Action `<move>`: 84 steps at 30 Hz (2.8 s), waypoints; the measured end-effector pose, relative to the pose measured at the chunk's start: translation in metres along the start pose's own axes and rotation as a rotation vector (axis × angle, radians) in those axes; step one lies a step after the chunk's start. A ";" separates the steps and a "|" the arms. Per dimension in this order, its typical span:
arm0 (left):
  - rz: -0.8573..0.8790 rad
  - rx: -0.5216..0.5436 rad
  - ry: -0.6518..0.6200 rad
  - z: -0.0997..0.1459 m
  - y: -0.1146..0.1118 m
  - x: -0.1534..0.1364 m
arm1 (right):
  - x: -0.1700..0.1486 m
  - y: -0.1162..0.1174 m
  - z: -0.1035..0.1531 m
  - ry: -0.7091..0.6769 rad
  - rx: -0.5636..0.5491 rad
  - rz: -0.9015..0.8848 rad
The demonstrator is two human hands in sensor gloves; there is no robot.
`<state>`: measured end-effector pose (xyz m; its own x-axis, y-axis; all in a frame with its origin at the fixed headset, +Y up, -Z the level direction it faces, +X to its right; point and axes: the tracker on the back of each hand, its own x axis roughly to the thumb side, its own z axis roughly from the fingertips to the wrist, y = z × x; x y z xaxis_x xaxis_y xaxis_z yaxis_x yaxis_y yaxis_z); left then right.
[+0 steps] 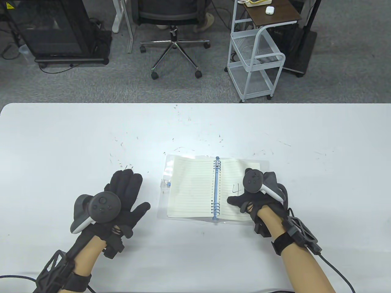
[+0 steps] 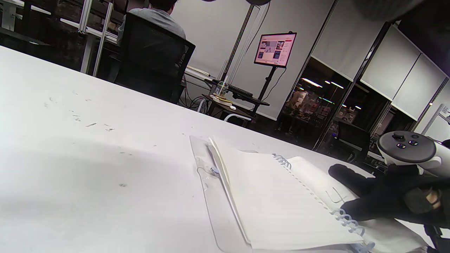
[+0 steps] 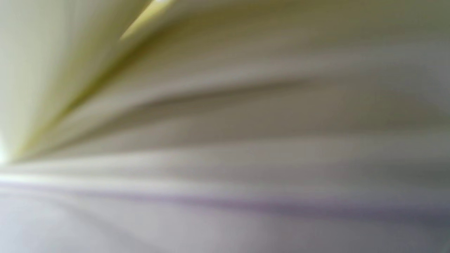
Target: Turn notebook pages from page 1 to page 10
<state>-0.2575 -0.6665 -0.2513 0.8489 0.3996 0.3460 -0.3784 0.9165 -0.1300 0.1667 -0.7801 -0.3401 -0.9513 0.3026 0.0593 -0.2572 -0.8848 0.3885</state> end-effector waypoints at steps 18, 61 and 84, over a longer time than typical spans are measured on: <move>0.005 0.012 -0.001 0.001 0.001 0.000 | 0.003 -0.052 0.028 0.030 -0.203 -0.427; 0.007 0.004 -0.014 0.000 0.001 -0.001 | 0.131 -0.052 -0.031 0.008 -0.103 -0.537; 0.001 -0.005 -0.016 0.001 0.001 0.000 | 0.163 -0.005 -0.057 -0.038 -0.025 -0.379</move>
<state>-0.2576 -0.6658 -0.2506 0.8424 0.4003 0.3606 -0.3777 0.9161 -0.1346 0.0032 -0.7463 -0.3844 -0.7812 0.6222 -0.0502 -0.5939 -0.7161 0.3668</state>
